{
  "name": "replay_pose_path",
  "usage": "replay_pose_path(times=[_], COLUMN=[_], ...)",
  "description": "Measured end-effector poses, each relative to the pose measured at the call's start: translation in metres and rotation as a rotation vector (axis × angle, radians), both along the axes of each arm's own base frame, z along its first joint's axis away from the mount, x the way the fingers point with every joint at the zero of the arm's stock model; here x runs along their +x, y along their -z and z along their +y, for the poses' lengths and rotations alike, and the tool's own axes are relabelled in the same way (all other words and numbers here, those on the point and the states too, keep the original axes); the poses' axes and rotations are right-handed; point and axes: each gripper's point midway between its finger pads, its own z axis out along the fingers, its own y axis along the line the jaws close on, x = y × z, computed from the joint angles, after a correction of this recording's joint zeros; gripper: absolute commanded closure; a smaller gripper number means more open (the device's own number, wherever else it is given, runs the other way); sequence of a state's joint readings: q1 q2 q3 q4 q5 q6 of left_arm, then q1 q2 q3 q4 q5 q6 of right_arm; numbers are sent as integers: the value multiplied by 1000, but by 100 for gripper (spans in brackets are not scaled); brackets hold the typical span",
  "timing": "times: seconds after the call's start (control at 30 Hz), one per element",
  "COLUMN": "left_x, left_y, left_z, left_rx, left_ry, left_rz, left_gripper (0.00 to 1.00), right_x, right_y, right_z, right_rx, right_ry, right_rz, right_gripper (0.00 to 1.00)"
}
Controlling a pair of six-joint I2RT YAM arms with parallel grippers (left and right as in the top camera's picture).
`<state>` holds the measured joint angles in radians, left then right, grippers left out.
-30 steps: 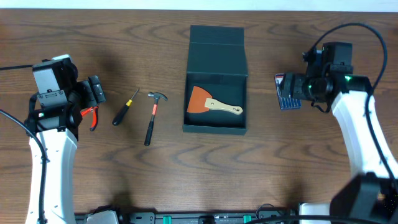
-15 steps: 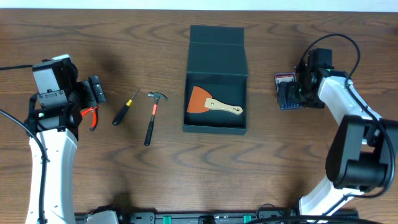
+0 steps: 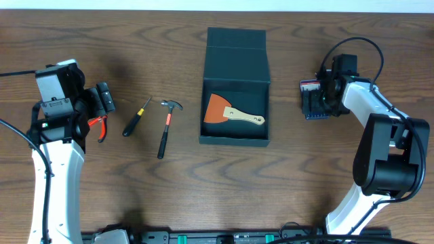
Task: Pack container
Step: 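Move the right gripper to the blue screwdriver case and grasp it, then carry the screwdriver case into the box and release it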
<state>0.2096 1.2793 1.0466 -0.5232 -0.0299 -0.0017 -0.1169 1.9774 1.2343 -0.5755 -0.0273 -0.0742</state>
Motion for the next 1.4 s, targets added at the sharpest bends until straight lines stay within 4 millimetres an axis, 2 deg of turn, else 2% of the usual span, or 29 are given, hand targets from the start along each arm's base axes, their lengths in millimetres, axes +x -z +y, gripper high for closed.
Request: replay_pose_path(times=[0.1,0.23,0.53,0.7,0.9,0.93,1.03,1.1,1.2,1.3,1.4], left_x=[0,0,0,0,0,0,0,0,0,0,0], left_y=[0,0,0,0,0,0,0,0,0,0,0], left_z=[0,0,0,0,0,0,0,0,0,0,0], left_rx=[0,0,0,0,1,1,1,1,1,1,1], left_ry=[0,0,0,0,1,1,1,1,1,1,1], left_rz=[0,0,0,0,0,0,0,0,0,0,0], left_gripper=[2,2,2,2,2,1,2,2,2,2,2], right_x=[3,4,4,2,-6,-7,-9,-10,-9,-4,-4], right_y=[0,0,-1,0,-2,-2,-8,-18,-48,-97,-153], right_z=[0,0,0,0,1,1,2,3,9,26,61], right_rx=[0,-1,-1,0,4,5,5,3,-5,-16,-19], right_ry=[-7,-7,-8,-8,-7,-8,-8,-11,-26,-70,-158], right_rz=[-9,-12,-12,0,36,40,40,26,-33,-152,-306], right_gripper=[22,27,28,39,41,44,61,71,98,99,99])
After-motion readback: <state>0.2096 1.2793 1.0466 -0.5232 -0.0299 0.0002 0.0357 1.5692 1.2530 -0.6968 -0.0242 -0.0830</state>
